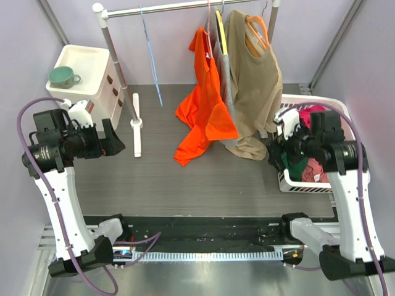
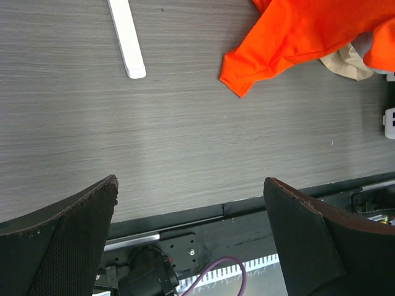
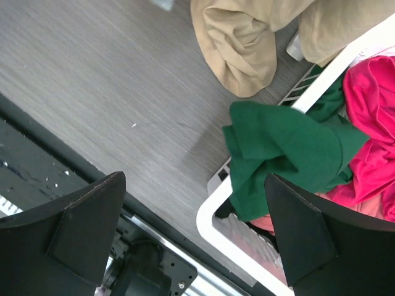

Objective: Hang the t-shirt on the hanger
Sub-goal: Pick up the T-shirt and place it in the bin.

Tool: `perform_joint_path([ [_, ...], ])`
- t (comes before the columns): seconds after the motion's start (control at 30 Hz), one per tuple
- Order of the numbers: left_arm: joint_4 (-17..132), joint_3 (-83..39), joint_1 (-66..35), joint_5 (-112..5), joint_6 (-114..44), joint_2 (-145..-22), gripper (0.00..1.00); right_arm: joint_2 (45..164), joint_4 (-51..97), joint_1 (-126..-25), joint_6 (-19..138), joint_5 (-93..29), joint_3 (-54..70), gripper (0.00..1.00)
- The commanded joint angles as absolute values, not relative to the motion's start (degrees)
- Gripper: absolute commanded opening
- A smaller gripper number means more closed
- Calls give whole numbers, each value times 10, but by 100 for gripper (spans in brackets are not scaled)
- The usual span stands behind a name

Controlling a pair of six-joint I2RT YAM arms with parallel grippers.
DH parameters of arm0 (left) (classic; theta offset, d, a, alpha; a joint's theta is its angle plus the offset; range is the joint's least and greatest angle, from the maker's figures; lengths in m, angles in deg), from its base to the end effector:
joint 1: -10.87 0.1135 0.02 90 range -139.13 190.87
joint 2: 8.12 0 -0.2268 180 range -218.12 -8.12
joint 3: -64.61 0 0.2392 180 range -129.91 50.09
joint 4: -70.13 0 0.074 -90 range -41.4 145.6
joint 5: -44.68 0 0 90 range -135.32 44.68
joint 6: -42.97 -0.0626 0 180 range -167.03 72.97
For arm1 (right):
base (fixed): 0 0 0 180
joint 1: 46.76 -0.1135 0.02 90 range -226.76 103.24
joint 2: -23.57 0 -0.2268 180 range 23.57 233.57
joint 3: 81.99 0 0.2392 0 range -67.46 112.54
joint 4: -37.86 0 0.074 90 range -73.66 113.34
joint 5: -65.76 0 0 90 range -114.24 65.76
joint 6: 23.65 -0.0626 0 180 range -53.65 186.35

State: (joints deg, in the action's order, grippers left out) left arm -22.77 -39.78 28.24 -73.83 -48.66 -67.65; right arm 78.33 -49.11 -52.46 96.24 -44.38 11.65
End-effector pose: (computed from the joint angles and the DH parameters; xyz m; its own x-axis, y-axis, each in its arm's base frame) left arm 0.1624 0.0195 0.3818 -0.7082 -0.1953 -0.6784 0.0624 0.9399 -0.3358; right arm 0.1611 0.0377 0.3501 -0.4815 -0.5183 -0.7068 -0.6483 0.7533 -0.1107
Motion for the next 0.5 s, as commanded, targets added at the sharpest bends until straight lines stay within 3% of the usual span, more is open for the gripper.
perform_joint_path([
  [0.0,-264,-437,284,-733,-476,-674,100,842,-433,-490,925,-451,159,100],
  [0.27,-260,-463,285,-719,-485,-681,100,1046,-513,-222,1028,-605,307,100],
  [0.47,-253,-468,284,-722,-492,-689,100,1139,-416,-184,1001,-512,309,100],
])
